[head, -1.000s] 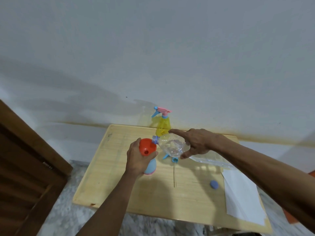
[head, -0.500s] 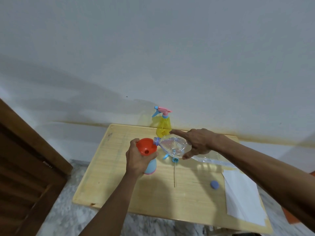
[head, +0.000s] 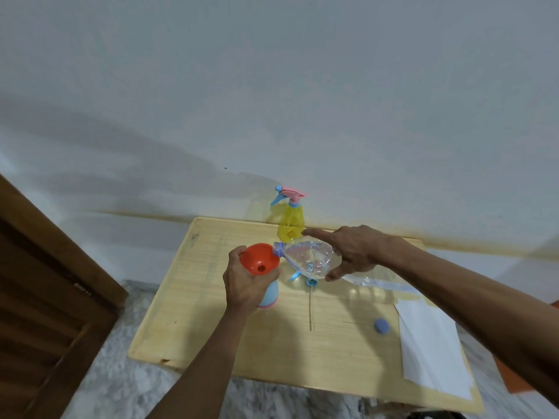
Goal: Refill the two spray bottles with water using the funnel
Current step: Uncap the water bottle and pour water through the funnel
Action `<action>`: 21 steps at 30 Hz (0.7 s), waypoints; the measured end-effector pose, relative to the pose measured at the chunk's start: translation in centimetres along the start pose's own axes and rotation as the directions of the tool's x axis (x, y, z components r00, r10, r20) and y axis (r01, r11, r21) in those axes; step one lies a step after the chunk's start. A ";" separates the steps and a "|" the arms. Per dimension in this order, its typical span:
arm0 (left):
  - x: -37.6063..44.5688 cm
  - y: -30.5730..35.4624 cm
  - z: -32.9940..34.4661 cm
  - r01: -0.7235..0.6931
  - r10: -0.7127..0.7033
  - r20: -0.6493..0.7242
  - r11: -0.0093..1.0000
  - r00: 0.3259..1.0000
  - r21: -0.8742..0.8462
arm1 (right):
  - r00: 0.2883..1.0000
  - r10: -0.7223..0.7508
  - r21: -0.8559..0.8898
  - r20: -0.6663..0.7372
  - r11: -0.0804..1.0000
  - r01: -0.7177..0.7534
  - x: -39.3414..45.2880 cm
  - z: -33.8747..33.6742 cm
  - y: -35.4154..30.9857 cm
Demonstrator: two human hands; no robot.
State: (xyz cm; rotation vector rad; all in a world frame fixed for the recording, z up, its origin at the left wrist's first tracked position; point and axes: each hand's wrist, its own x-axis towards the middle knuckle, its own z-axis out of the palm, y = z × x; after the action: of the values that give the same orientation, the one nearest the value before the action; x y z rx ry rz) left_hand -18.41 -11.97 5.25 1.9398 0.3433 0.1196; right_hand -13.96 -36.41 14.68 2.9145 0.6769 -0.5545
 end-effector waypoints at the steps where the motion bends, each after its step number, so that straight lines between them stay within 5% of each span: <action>1: 0.0 -0.1 0.0 -0.003 0.003 -0.005 1.000 1.000 0.001 | 1.000 0.002 -0.003 0.003 1.000 -0.002 0.0 -0.1 0.0; 21: -0.6 -0.9 0.1 -0.052 0.051 -0.054 0.999 0.997 -0.018 | 1.000 0.004 -0.066 0.021 0.998 -0.003 -0.8 -0.8 -0.8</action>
State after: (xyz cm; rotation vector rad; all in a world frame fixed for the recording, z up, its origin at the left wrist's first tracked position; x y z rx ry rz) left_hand -19.15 -11.98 4.44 1.9295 0.3268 0.2077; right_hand -14.75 -35.89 15.72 2.8438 0.6743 -0.5508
